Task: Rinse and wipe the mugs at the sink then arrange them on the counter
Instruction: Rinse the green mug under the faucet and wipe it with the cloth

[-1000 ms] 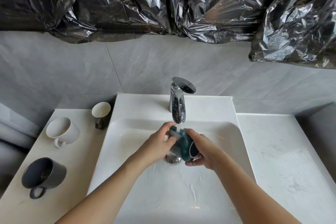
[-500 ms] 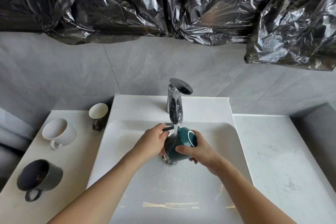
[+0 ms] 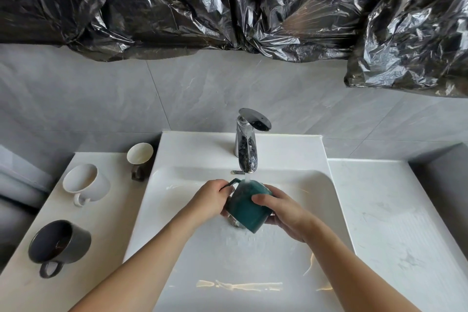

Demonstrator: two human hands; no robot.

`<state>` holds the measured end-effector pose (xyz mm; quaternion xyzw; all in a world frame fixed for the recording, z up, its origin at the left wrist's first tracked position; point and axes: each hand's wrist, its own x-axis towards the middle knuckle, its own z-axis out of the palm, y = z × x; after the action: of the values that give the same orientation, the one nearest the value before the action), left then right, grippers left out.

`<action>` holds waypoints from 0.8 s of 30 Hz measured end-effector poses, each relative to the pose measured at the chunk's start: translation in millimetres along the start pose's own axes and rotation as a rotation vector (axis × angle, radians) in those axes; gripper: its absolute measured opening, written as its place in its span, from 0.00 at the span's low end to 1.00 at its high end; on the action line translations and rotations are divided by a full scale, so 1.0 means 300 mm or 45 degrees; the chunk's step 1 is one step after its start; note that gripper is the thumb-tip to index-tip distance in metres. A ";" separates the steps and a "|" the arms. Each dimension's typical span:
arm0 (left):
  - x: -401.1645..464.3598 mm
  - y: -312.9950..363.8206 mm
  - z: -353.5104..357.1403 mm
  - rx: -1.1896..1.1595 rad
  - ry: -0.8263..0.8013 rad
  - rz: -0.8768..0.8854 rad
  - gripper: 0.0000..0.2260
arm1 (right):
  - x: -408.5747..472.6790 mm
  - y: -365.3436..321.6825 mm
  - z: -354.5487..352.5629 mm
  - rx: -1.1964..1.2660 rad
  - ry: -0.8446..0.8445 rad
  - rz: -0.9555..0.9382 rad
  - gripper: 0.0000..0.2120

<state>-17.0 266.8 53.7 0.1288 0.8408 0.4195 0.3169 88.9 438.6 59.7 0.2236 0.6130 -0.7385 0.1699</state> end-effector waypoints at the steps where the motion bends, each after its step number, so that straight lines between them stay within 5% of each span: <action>1: -0.005 0.005 0.008 -0.049 0.015 -0.004 0.10 | 0.004 -0.001 0.003 0.003 0.041 -0.006 0.20; 5: -0.044 0.030 0.034 -0.196 0.014 0.107 0.15 | 0.022 -0.018 0.013 -0.006 0.181 0.038 0.18; 11: -0.092 -0.002 0.033 -0.013 -0.240 0.151 0.43 | 0.008 -0.041 0.033 0.030 0.096 0.034 0.20; 18: -0.080 0.008 0.010 -0.467 -0.207 -0.007 0.24 | 0.012 -0.026 0.014 -0.148 0.079 0.131 0.23; 24: -0.068 -0.003 0.008 -0.663 -0.313 -0.214 0.32 | 0.023 -0.012 -0.003 0.094 0.011 0.080 0.19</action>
<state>0.4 257.9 60.6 0.0231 0.6681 0.5747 0.4721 81.3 440.4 58.7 0.2520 0.5787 -0.7539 0.1821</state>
